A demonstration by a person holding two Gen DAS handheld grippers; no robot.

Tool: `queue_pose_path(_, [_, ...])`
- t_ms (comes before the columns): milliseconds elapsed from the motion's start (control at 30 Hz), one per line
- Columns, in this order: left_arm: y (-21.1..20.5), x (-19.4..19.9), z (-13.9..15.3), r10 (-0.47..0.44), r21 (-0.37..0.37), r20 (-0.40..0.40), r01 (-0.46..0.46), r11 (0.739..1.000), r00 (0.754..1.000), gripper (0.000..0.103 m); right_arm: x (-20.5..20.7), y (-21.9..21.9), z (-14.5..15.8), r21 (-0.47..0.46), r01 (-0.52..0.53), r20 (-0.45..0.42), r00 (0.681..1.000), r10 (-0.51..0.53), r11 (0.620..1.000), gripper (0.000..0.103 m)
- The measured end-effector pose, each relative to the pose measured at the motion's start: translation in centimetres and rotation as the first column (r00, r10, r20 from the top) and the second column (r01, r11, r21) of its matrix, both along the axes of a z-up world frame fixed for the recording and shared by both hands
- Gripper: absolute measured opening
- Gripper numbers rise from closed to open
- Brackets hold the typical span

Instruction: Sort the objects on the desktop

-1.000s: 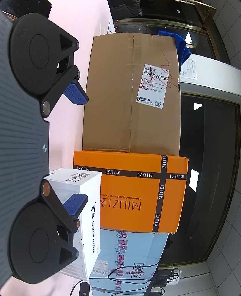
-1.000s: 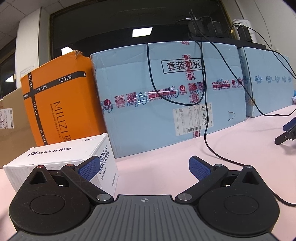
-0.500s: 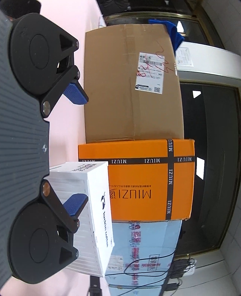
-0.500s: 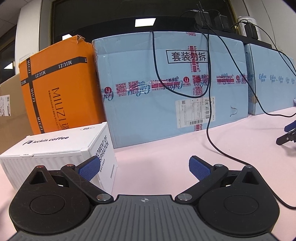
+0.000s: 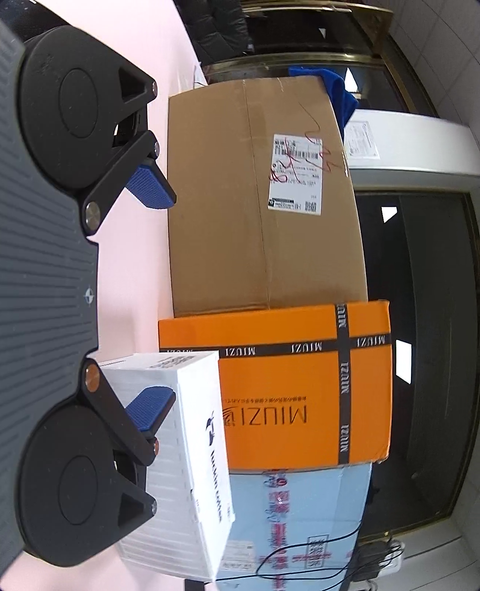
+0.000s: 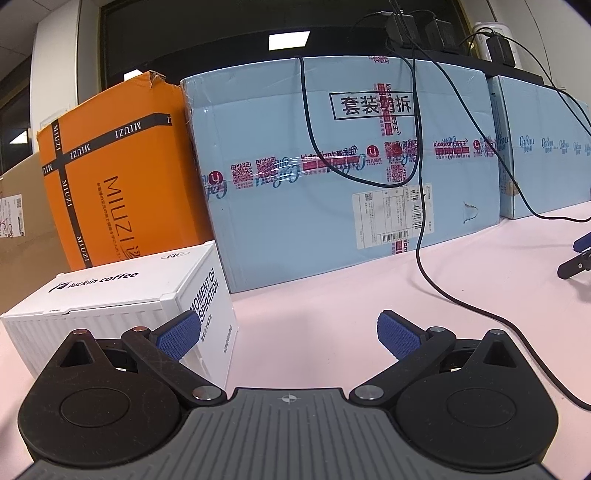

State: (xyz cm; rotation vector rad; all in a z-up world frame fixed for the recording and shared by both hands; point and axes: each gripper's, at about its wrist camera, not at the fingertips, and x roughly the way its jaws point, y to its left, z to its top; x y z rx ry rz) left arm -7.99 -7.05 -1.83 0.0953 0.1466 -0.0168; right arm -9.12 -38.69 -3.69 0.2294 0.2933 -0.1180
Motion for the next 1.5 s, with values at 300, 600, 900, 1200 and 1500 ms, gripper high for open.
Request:
queue_pose_path(300, [-0.6,0.4,-0.1,-0.023,0.037,-0.03,0.024,0.999,0.999,0.103,0.2,-0.4,-0.2,0.025,-0.009,-0.015,1.0,0.009,1.0,0.103])
queue_pose_path(600, [0.2,0.4,-0.1,-0.03,-0.014,-0.03,0.03,0.999,0.999,0.103,0.3,-1.4,-0.5,0.095,0.006,-0.023,1.0,-0.004,0.995,0.103])
queue_pose_path(900, [0.5,0.2,0.0,-0.045,-0.033,-0.017,0.045,0.998,0.999,0.103,0.6,-1.4,-0.6,0.102,-0.005,-0.043,0.999,0.009,0.995,0.103])
queue_pose_path(1200, [1.4,0.9,-0.1,-0.128,-0.11,-0.056,0.121,0.986,0.99,0.103,0.1,-1.9,-0.6,0.122,0.027,-0.03,0.999,-0.024,0.992,0.103])
queue_pose_path(1500, [2.4,1.6,-0.4,-0.142,-0.18,-0.092,0.124,0.976,0.986,0.103,0.2,-1.4,-0.5,0.083,0.02,-0.037,0.999,-0.017,0.996,0.103])
